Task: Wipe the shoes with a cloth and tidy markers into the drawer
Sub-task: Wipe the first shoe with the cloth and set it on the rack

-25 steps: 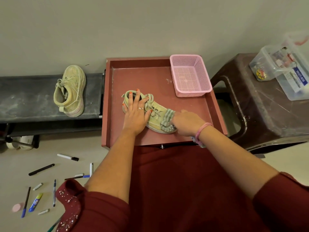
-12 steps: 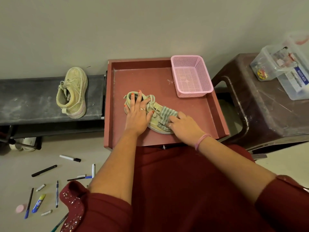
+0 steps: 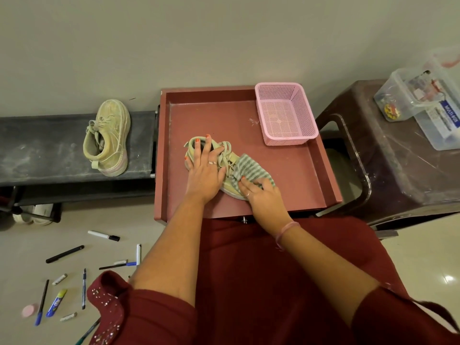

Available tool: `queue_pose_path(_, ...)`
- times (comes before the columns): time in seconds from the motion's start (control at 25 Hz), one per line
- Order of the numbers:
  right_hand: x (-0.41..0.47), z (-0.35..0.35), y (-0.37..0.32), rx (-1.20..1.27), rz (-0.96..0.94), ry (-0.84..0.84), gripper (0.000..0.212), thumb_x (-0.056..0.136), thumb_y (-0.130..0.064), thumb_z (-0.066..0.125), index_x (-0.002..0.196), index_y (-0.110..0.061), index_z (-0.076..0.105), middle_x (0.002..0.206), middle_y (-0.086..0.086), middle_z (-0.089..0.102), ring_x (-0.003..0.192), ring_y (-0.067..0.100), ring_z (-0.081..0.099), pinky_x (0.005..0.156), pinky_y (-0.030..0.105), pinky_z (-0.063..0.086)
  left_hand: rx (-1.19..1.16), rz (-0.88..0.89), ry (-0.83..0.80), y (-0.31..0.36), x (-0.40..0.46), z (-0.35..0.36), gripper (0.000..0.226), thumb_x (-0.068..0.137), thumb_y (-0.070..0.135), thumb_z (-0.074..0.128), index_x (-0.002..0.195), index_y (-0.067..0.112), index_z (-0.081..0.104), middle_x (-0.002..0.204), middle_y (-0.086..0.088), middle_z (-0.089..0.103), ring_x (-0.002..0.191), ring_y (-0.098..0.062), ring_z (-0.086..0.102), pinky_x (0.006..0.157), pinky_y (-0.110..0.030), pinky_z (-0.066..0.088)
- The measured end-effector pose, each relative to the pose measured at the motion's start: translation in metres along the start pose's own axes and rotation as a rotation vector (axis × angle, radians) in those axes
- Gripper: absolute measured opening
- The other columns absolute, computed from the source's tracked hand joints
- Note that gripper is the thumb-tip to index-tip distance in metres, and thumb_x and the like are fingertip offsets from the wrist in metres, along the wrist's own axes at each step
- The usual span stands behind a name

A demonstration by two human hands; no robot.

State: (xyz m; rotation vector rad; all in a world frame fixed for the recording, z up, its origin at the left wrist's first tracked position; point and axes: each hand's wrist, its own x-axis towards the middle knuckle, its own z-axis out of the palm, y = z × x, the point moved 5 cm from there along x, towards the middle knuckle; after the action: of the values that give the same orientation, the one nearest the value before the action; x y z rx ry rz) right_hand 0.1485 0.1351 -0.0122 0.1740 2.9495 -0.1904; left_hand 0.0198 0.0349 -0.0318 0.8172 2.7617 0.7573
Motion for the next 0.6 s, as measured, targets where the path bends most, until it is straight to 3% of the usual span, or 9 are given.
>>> queue_pose_path(0.2,-0.008,-0.017,0.026,-0.251,-0.134,-0.058,0.034,0.094,-0.012,0.042,0.118,-0.028,0.061,0.125,-0.011,0.059,0.118,0.021,0.042,0.084,0.036,0.035,-0.024,-0.017,-0.009,0.002,0.000,-0.002,0.053,0.095,0.027,0.049,0.146,0.024,0.033,0.162,0.000,-0.002,0.148,-0.023,-0.015,0.114,-0.062,-0.001)
queue_pose_path(0.28,-0.009,-0.026,0.040,-0.102,0.006,-0.054,0.047,0.088,-0.001,0.044,0.121,-0.030,0.061,0.125,-0.010,0.061,0.117,0.021,0.043,0.088,0.038,0.039,-0.023,-0.017,-0.013,0.002,-0.001,-0.002,0.053,0.096,0.027,0.049,0.146,0.024,0.033,0.162,0.001,-0.003,0.148,-0.023,-0.015,0.114,-0.062,-0.002)
queue_pose_path(0.36,-0.007,-0.044,0.049,0.262,0.188,0.117,0.060,0.083,0.008,0.044,0.127,-0.030,0.059,0.130,-0.007,0.059,0.119,0.022,0.043,0.093,0.040,0.041,-0.025,-0.019,-0.014,0.001,0.000,-0.002,0.052,0.096,0.026,0.049,0.146,0.024,0.033,0.162,0.000,-0.003,0.148,-0.023,-0.016,0.115,-0.063,-0.001)
queue_pose_path(0.44,0.007,-0.047,0.049,0.329,0.232,0.181,0.068,0.084,0.009,0.049,0.137,-0.034,0.048,0.141,-0.007,0.051,0.127,0.022,0.039,0.099,0.044,0.036,-0.029,-0.020,-0.016,0.003,-0.001,-0.003,0.051,0.096,0.026,0.048,0.145,0.024,0.034,0.162,0.000,-0.003,0.148,-0.023,-0.016,0.114,-0.063,-0.001)
queue_pose_path(0.52,0.016,-0.025,0.022,0.158,0.125,-0.038,0.085,0.083,0.005,0.059,0.149,-0.033,0.023,0.157,-0.008,0.023,0.144,0.023,0.018,0.110,0.054,0.021,-0.019,-0.014,-0.015,0.003,-0.001,-0.004,0.051,0.096,0.025,0.048,0.145,0.023,0.034,0.162,0.000,-0.004,0.147,-0.024,-0.016,0.114,-0.063,-0.001)
queue_pose_path(0.6,0.005,0.009,0.000,-0.015,0.019,-0.160,0.082,0.091,0.000,0.048,0.152,-0.027,0.000,0.161,-0.003,-0.001,0.148,0.026,-0.005,0.113,0.061,0.009,-0.018,-0.014,-0.022,0.002,-0.001,-0.004,0.052,0.096,0.025,0.048,0.145,0.023,0.034,0.162,0.000,-0.004,0.147,-0.024,-0.016,0.114,-0.063,-0.002)
